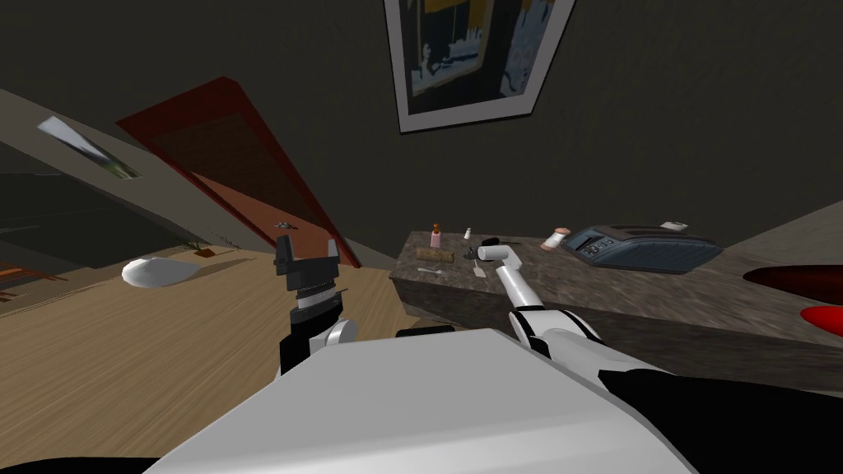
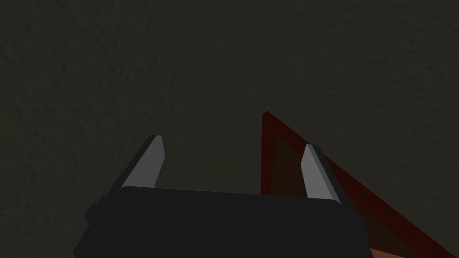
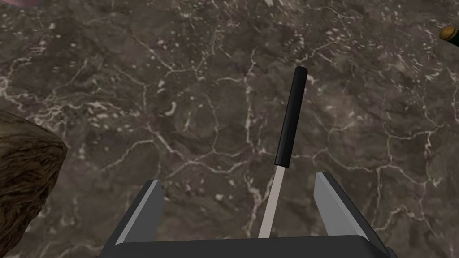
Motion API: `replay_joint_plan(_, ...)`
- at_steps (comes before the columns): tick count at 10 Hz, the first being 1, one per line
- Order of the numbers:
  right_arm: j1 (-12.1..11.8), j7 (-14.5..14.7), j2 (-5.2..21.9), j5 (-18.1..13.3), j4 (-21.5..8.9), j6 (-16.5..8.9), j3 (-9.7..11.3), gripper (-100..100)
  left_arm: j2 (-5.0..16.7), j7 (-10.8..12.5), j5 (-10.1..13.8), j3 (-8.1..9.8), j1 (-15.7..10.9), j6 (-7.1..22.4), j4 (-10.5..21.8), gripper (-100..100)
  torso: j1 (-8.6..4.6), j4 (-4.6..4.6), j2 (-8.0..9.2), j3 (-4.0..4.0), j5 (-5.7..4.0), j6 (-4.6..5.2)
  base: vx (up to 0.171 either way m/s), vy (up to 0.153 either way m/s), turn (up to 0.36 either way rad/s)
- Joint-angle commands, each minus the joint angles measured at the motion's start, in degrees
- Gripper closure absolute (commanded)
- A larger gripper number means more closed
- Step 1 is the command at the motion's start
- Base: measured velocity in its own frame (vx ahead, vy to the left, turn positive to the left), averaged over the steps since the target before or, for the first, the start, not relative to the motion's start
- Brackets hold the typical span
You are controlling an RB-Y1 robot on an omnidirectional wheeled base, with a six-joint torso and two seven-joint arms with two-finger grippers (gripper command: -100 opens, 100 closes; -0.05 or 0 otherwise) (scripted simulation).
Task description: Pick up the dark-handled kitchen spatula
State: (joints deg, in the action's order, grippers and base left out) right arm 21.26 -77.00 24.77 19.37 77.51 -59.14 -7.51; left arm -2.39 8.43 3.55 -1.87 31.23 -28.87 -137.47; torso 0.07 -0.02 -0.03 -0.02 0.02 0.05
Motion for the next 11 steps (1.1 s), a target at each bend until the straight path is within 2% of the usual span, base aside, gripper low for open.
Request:
replay_joint_plan(1, 2.07, -2.04, 1.21, 0.70, -2.86, -2.86, -0.69, -100, 0.00, 0.00, 0.00, 0.00, 0.00, 0.00, 0.00, 0, 0.00, 0.00, 0.00, 0.00, 0.00, 0.00, 0.013, 0.019, 0.017)
replay_joint_plan(2, 2.07, -2.04, 1.21, 0.70, -3.66, -3.37, -0.69, -100, 0.00, 0.00, 0.00, 0.00, 0.00, 0.00, 0.00, 0, -0.01, 0.00, -0.01, 0.00, 0.00, 0.00, 0.013, 0.016, 0.009)
replay_joint_plan(3, 3.56, -3.68, 2.27, 1.27, -5.76, -5.63, -1.27, -100, 0.00, 0.00, 0.00, 0.00, 0.00, 0.00, 0.00, 0, -0.02, 0.00, 0.00, 0.00, -0.01, 0.01, 0.015, 0.023, 0.015)
replay_joint_plan(4, 3.56, -3.68, 2.27, 1.27, -6.19, -5.86, -1.27, -100, 0.00, 0.00, 0.00, 0.00, 0.00, 0.00, 0.00, 0, -0.01, 0.00, -0.02, -0.01, 0.00, 0.00, 0.013, 0.018, 0.007)
replay_joint_plan(5, 4.91, -5.18, 3.31, 1.81, -8.59, -8.02, -1.81, -100, 0.00, 0.00, 0.00, 0.00, 0.00, 0.00, 0.00, 0, -0.02, 0.00, 0.00, 0.00, 0.00, 0.01, 0.015, 0.021, 0.015)
replay_joint_plan(6, 4.91, -5.18, 3.31, 1.81, -8.59, -8.18, -1.81, -100, 0.00, 0.00, 0.00, 0.00, 0.00, 0.00, 0.00, 0, -0.01, 0.00, -0.01, 0.00, 0.00, 0.00, 0.013, 0.016, 0.005)
replay_joint_plan(8, 7.12, -7.79, 5.23, 2.80, -12.89, -11.82, -2.75, -100, 0.00, 0.00, 0.00, 0.00, 0.00, 0.00, 0.00, 0, -0.02, 0.00, -0.01, 0.00, 0.00, 0.00, 0.015, 0.026, 0.019)
replay_joint_plan(9, 7.12, -7.79, 5.23, 2.80, -12.89, -12.26, -2.75, -100, 0.00, 0.00, 0.00, 0.00, 0.00, 0.00, 0.00, 0, 0.02, 0.00, -0.01, -0.01, 0.00, 0.01, 0.014, 0.026, 0.003)
replay_joint_plan(11, 8.74, -9.86, 6.86, 3.60, -16.29, -15.50, -3.48, -100, 0.00, 0.00, 0.00, 0.00, 0.00, 0.00, 0.00, 0, 0.00, 0.00, 0.01, 0.01, 0.00, 0.00, 0.012, 0.025, 0.016)
